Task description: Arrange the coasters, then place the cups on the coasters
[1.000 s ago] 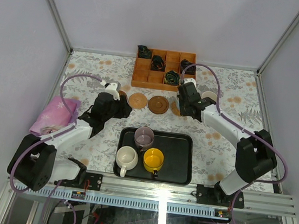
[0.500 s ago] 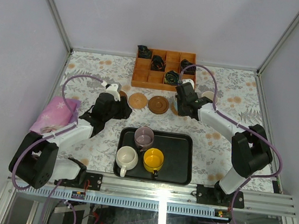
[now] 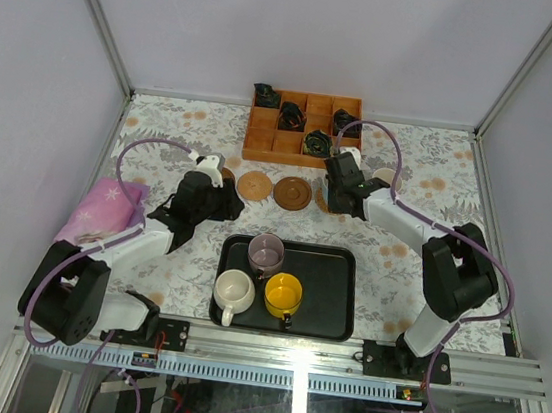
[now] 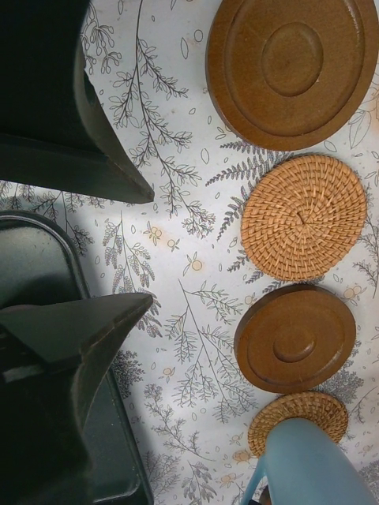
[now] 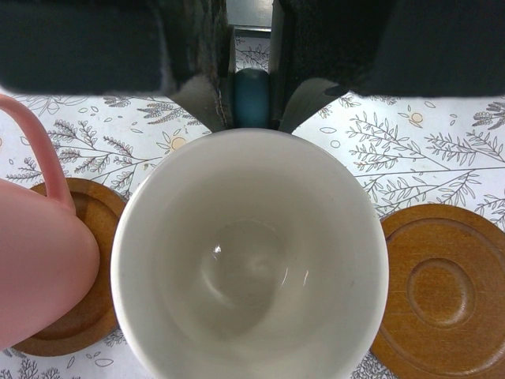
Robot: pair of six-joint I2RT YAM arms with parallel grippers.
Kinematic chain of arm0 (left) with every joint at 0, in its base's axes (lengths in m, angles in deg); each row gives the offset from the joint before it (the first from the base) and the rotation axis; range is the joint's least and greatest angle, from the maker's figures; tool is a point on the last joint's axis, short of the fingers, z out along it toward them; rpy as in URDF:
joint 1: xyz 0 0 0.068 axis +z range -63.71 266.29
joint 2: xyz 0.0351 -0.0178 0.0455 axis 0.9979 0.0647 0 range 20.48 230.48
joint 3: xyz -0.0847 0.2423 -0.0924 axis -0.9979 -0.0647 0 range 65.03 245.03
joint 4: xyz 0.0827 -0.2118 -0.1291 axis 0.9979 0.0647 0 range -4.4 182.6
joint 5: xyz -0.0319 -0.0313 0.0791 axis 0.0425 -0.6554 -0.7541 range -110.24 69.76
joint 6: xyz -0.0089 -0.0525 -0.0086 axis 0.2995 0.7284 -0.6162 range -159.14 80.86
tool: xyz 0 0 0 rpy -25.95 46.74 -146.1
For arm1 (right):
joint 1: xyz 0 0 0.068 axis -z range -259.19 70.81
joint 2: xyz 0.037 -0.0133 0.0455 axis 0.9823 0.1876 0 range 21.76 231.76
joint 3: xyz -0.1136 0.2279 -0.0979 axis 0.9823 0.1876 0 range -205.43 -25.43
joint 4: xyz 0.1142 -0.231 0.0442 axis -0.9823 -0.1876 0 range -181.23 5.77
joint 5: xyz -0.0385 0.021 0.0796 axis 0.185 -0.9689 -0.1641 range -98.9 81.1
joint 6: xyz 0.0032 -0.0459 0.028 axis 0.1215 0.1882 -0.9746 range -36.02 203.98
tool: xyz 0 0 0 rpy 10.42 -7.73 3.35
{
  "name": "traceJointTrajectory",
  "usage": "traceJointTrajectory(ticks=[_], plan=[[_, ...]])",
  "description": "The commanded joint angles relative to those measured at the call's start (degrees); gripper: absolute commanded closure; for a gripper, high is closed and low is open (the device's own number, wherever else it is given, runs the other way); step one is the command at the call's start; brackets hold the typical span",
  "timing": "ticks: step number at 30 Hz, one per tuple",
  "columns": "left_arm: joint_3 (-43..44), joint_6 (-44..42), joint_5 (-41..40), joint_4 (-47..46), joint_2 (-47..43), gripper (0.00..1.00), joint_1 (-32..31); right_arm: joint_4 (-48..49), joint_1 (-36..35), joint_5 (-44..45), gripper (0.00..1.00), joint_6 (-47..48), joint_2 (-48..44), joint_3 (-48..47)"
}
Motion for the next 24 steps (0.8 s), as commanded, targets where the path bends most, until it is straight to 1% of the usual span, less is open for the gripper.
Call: traceJointTrajectory(ticks=[1, 17, 24], plan=[[1.63, -0.65, 0.39, -1.75, 0.68, 0.5, 0.33, 4.93, 0.4, 2.81, 1.0, -2.2, -1.01, -3.42], [1.37, -0.44, 0.87, -2.29, 1.12, 0.5, 0.33, 5.74, 0.41, 3.89, 1.0, -3.36, -0.82, -3.03], [1.44, -0.34, 1.02, -2.46, 1.51, 0.51, 0.33, 5.38, 0.41, 2.27, 1.0, -3.96, -0.84, -2.44]])
